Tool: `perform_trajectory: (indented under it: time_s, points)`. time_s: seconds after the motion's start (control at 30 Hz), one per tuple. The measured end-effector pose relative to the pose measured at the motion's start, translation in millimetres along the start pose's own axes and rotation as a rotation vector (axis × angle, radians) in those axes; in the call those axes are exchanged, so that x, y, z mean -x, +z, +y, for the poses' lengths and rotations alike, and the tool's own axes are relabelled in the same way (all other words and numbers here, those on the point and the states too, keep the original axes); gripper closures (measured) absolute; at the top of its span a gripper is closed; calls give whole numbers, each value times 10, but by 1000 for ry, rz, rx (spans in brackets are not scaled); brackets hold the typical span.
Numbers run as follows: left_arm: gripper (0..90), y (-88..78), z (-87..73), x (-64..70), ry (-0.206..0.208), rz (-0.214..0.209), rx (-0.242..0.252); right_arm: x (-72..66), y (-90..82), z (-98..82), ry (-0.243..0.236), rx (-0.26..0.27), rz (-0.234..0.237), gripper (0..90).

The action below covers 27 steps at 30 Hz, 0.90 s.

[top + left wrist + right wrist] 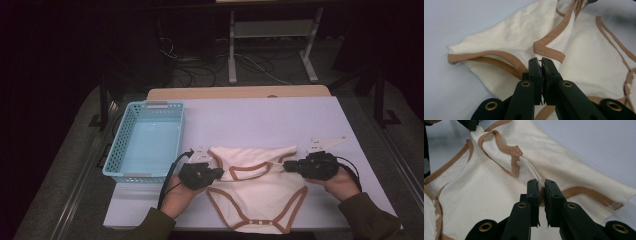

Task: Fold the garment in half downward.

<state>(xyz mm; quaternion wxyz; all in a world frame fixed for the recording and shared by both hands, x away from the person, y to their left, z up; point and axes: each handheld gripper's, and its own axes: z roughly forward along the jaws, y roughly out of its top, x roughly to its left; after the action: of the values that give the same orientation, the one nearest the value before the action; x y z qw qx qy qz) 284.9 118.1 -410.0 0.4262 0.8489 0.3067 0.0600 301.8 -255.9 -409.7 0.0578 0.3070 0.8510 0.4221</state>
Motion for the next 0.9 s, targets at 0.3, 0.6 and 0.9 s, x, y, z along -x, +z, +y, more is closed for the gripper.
perform_trajectory:
  time_s: [0.3, 0.6, 0.9]
  points:
    - [865, -43, -44, 98, 9, -27, -3, -102, -42, -58, -11, -8, 10, 816]
    - [865, -126, -96, 199, 3, -37, 8, -185, -146, -135, -19, 7, 14, 816]
    - [865, -186, -125, 304, 11, -42, 22, -289, -244, -205, -30, 20, 12, 816]
